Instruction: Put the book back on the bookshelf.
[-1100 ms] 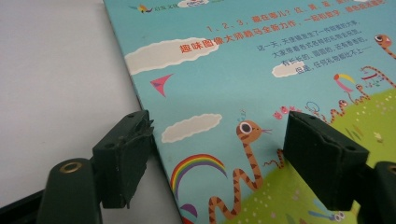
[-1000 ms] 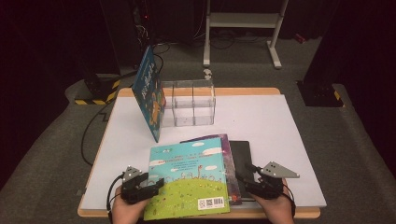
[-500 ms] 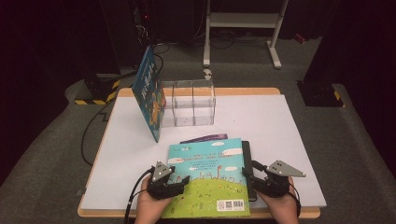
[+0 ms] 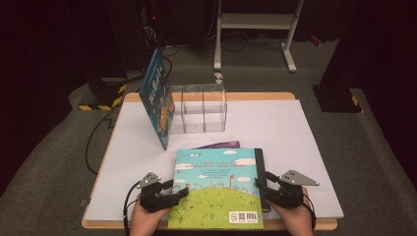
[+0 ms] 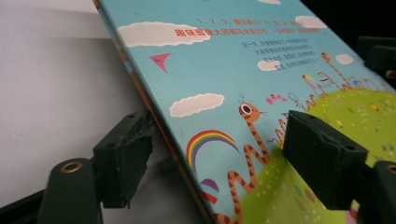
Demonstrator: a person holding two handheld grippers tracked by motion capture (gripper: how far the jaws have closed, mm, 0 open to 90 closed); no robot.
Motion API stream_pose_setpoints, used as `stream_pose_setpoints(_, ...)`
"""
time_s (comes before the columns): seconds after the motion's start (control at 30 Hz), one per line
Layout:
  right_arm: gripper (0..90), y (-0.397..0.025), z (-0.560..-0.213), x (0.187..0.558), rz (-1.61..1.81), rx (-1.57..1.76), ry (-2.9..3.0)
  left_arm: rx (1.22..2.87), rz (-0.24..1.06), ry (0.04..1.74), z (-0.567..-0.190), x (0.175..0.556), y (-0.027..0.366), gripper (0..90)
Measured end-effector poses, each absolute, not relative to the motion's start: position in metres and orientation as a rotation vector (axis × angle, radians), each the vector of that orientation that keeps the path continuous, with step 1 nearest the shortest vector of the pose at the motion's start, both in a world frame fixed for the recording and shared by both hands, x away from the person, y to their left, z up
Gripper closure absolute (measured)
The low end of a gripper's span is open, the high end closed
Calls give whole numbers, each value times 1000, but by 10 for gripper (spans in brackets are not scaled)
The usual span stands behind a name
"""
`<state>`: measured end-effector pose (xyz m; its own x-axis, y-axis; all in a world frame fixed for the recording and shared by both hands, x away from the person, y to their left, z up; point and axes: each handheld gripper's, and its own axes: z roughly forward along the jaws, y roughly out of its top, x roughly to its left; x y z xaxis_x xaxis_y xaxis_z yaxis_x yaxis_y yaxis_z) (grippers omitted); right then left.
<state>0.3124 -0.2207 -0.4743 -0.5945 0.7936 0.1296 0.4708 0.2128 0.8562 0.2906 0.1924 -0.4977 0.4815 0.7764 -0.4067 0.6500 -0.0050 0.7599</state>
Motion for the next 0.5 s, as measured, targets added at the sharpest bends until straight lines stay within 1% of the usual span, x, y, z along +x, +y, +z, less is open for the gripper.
stream_pose_setpoints(0.13, 480, -223, -474, 313, 1327, 1192, 2148, 1727, 166, 1225, -495, 294, 187, 234)
stream_pose_setpoints(0.3, 453, -235, -475, 318, 1357, 1279, 2120, 1733, 168, 1213, -494, 296, 173, 234)
stream_pose_setpoints(0.4, 398, -242, -476, 321, 1397, 1325, 2127, 1742, 146, 1189, -494, 297, 164, 233)
stream_pose_setpoints(0.5, 347, -240, -480, 324, 1430, 1342, 2152, 1749, 141, 1160, -493, 299, 154, 232)
